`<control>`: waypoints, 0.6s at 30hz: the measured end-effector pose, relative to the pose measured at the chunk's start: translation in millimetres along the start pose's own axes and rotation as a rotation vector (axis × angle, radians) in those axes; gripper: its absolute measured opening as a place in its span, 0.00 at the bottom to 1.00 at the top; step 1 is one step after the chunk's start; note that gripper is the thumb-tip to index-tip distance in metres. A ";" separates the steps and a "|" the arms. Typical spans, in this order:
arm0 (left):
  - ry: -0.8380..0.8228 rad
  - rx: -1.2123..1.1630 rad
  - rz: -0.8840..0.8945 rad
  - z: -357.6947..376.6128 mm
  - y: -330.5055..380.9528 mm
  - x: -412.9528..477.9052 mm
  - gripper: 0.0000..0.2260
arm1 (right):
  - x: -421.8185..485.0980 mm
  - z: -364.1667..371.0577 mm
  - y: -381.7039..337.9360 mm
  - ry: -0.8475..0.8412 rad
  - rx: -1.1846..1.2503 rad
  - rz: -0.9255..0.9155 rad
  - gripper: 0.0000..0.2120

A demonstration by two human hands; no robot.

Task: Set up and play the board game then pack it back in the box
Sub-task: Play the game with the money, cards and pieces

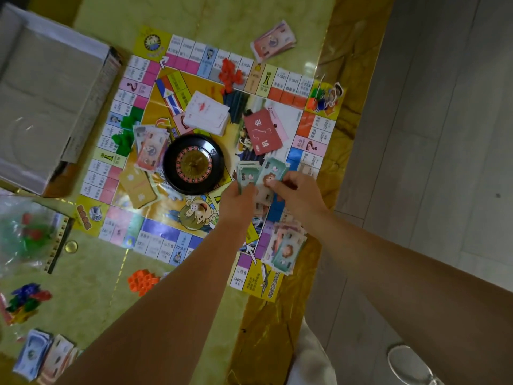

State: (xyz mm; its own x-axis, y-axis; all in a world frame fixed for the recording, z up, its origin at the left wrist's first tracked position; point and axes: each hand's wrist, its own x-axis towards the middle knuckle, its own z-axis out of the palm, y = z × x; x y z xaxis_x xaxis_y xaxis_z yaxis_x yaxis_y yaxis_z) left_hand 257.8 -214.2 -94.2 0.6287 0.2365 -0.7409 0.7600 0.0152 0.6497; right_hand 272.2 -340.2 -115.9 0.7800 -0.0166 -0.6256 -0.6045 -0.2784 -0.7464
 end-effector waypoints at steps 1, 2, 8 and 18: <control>0.017 0.003 0.016 2.1 6.7 6.0 0.05 | 8.7 -1.3 -6.1 0.031 0.018 0.004 0.15; 0.046 0.015 0.035 3.8 13.1 14.4 0.05 | 17.8 -2.5 -13.4 0.059 0.030 -0.001 0.14; 0.124 0.070 0.148 14.6 69.3 65.3 0.10 | 90.4 -3.6 -60.5 0.183 0.095 -0.033 0.09; 0.097 0.135 0.168 43.7 124.6 138.9 0.08 | 184.3 -10.9 -111.2 0.315 0.298 0.038 0.04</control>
State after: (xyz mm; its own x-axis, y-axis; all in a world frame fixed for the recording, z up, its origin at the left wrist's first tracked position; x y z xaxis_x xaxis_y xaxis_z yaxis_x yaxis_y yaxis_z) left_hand 447.1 -221.9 -123.7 0.7342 0.3169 -0.6004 0.6655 -0.1608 0.7289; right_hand 485.0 -322.8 -145.7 0.7395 -0.3263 -0.5887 -0.6181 0.0170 -0.7859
